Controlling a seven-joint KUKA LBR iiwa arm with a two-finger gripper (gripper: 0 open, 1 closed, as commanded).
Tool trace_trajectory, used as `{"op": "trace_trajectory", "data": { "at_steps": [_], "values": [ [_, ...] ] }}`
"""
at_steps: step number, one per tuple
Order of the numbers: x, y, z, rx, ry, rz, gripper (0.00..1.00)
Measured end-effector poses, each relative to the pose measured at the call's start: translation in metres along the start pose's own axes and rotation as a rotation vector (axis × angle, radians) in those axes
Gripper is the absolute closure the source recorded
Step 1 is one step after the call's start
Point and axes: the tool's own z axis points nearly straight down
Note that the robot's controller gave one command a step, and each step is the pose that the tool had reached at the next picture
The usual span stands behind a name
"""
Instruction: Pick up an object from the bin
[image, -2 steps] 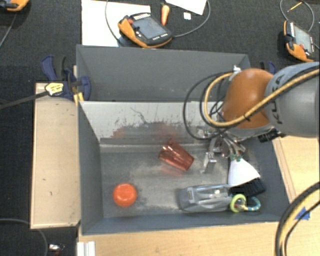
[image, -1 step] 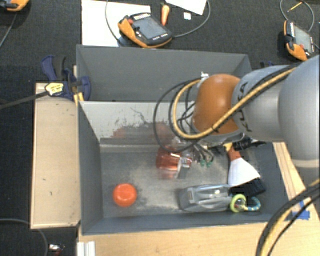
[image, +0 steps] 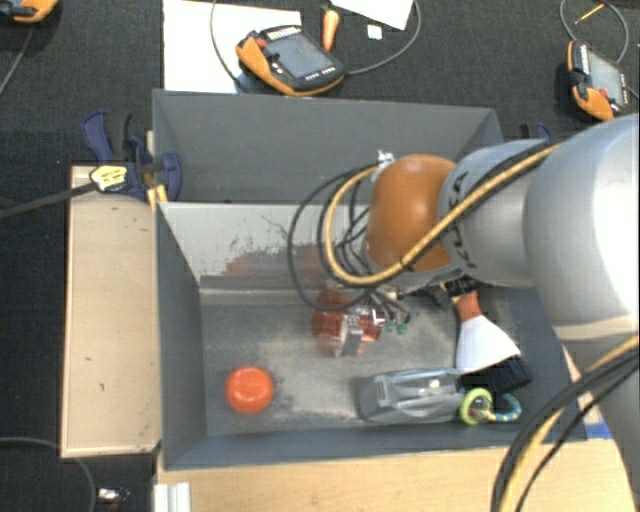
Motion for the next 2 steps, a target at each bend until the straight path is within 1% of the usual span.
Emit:
{"op": "trace_trajectory", "data": {
  "at_steps": [1,2],
  "values": [
    [0.0151,0.0519,-0.0002,-0.002,0.008,0.08,1.0],
    [0.0151,0.0518,-0.0001,-0.001,0.008,0.08,1.0]
  ]
}}
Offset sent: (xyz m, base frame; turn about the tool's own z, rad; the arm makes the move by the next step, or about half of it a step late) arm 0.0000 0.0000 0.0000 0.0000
